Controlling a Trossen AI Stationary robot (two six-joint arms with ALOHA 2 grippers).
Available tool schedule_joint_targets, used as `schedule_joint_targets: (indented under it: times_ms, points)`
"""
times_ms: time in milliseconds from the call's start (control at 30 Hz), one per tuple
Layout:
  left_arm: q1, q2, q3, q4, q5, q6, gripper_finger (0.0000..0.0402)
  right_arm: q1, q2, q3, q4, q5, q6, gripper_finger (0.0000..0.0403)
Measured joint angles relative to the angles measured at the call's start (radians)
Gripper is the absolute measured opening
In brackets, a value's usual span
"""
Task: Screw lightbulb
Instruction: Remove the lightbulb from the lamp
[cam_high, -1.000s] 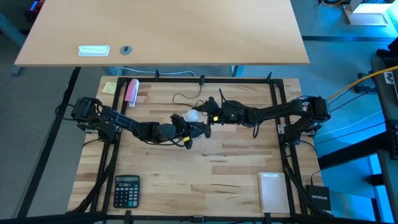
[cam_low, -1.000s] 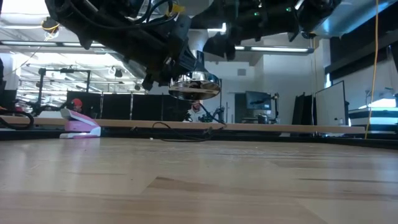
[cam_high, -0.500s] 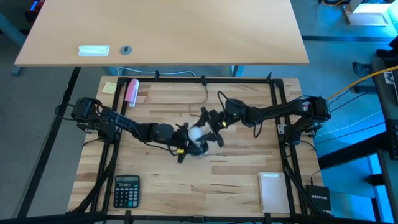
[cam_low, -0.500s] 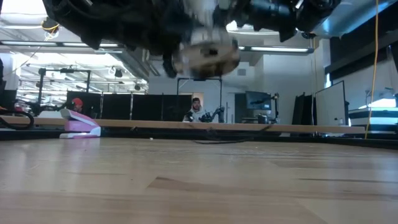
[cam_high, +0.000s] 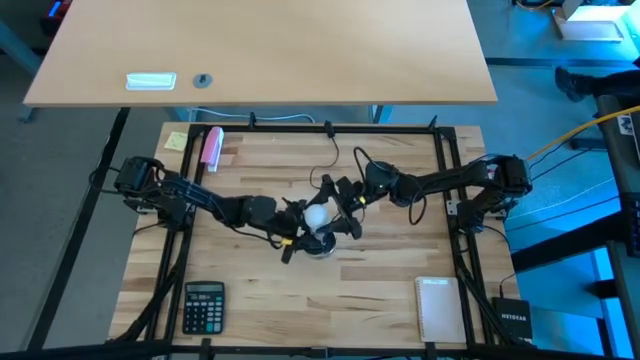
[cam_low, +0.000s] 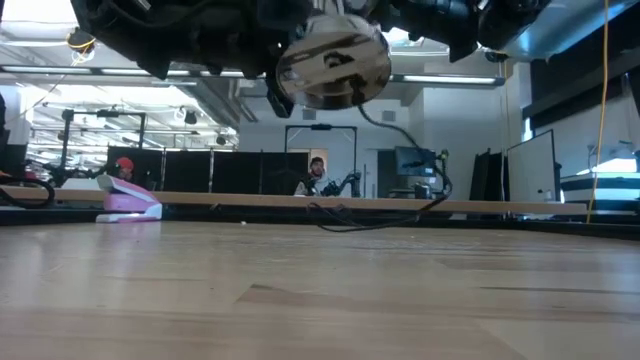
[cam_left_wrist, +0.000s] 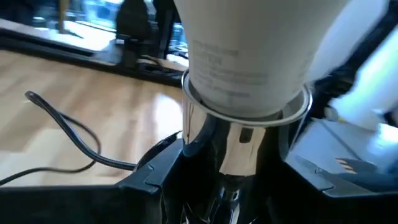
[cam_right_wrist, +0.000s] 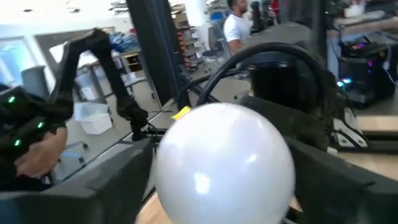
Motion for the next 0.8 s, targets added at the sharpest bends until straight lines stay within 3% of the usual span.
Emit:
schedule_joint_targets:
  times_ms: [100, 233, 333, 467, 567, 800]
  points:
    - [0.000, 0.000, 0.000, -0.015, -0.060, -0.008, 0.0168, -0.016, -0.016, 0.000, -0.043, 0.026, 0.035, 0.0386]
    - [0.005, -0.001, 0.000, -0.065, -0.166, -0.032, 0.0168, -0.046, -0.081, 0.000, -0.223, 0.075, 0.026, 0.0359]
    - [0.006, -0.002, 0.000, -0.143, -0.300, -0.047, 0.0168, -0.067, -0.142, 0.000, -0.393, 0.112, -0.006, 0.0340]
    - [0.011, -0.009, 0.000, -0.225, -0.450, -0.080, 0.0168, -0.068, -0.189, 0.000, -0.543, 0.242, -0.062, 0.0330]
    - [0.022, -0.009, 0.000, -0.230, -0.467, -0.101, 0.0168, -0.066, -0.183, 0.000, -0.553, 0.332, -0.084, 0.0331]
    - [0.029, -0.009, 0.000, -0.256, -0.503, -0.138, 0.0168, -0.068, -0.144, -0.001, -0.605, 0.365, -0.075, 0.0331]
